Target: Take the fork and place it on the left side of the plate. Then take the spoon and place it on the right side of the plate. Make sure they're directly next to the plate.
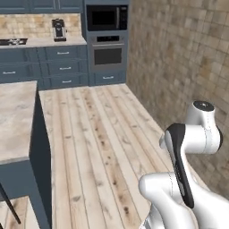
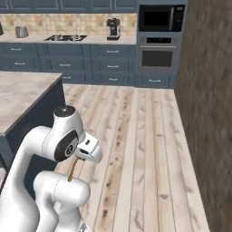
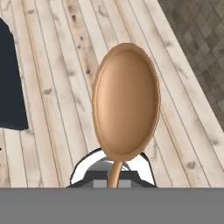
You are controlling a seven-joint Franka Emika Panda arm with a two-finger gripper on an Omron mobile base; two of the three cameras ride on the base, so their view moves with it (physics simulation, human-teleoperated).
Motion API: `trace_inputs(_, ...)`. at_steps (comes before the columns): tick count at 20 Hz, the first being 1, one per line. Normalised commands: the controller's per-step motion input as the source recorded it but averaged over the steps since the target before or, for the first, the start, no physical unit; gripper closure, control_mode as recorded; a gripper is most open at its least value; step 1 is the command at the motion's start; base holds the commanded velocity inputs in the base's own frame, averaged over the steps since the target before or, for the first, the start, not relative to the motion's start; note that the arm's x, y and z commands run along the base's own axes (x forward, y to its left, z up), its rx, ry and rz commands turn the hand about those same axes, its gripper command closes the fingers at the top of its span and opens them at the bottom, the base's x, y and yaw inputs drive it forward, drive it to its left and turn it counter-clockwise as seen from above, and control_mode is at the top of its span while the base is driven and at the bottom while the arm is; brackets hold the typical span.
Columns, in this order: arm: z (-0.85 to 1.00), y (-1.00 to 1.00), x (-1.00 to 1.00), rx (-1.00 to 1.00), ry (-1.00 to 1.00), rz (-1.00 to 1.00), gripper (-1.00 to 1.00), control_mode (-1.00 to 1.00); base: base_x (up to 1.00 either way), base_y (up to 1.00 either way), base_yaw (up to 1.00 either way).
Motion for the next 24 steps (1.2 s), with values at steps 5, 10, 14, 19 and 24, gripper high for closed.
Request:
trace_inputs(5, 0.0, 0.0, 0.0, 0.0, 0.0, 0.0, 1.0, 1.0, -0.62, 0.75, -0.35)
trace_inputs(10, 0.0, 0.0, 0.0, 0.0, 0.0, 0.0, 1.0, 1.0, -0.48, 0.85, -0.26)
trace_inputs(14, 0.0, 0.0, 0.0, 0.0, 0.0, 0.0, 1.0, 1.0, -0.46, 0.78, -0.18)
trace_inputs(19, 0.0, 0.0, 0.0, 0.0, 0.0, 0.0, 1.0, 1.0, -0.45, 0.77, -0.15)
trace_inputs(24, 0.0, 0.0, 0.0, 0.0, 0.0, 0.0, 1.0, 1.0, -0.34, 0.84, -0.03)
